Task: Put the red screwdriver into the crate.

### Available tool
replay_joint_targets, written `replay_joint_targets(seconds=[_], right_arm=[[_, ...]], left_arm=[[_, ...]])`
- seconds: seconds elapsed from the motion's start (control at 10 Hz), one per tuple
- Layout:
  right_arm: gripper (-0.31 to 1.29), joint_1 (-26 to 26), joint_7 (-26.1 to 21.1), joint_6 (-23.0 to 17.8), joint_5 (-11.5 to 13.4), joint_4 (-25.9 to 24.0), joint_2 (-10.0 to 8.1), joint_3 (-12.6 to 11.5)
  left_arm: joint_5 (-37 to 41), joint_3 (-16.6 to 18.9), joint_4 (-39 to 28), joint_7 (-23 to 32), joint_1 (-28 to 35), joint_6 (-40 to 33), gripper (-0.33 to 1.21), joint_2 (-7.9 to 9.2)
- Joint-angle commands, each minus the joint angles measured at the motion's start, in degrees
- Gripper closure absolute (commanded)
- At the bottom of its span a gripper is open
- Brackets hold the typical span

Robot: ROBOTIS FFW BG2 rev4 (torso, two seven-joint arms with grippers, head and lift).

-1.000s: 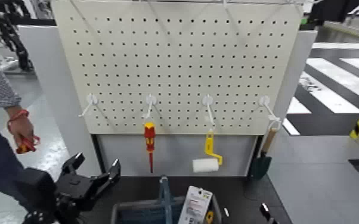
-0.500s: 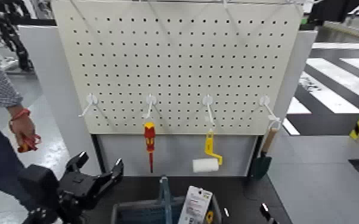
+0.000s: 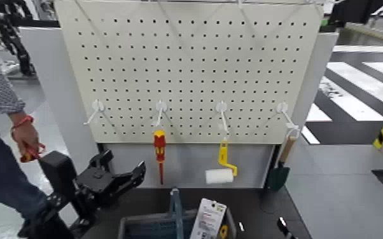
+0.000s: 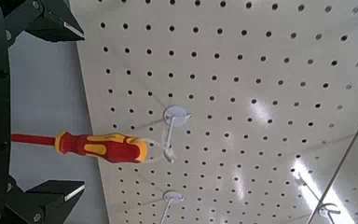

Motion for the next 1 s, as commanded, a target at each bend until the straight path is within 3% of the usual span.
replay_joint_targets(seconds=[0.1,0.6,1.0], right_arm=[[0.17,-0.1,0.0,0.0,0.0,0.0,0.00,0.1],[0.17,-0.2,0.1,-0.2,-0.2,0.3,0.00,0.2],[0.17,-0.6,0.1,-0.6,-0.4,0.8,-0.09,0.5]], left_arm=[[2.6,-2.0,2.8,-2.6,-4.6,3.2,0.17,1.70],[7.5,-6.5,10.3,-8.0,-12.9,6.3,0.17,3.98],[7.7,-10.2,16.0,-11.2,-18.4,6.6,0.17,4.77]])
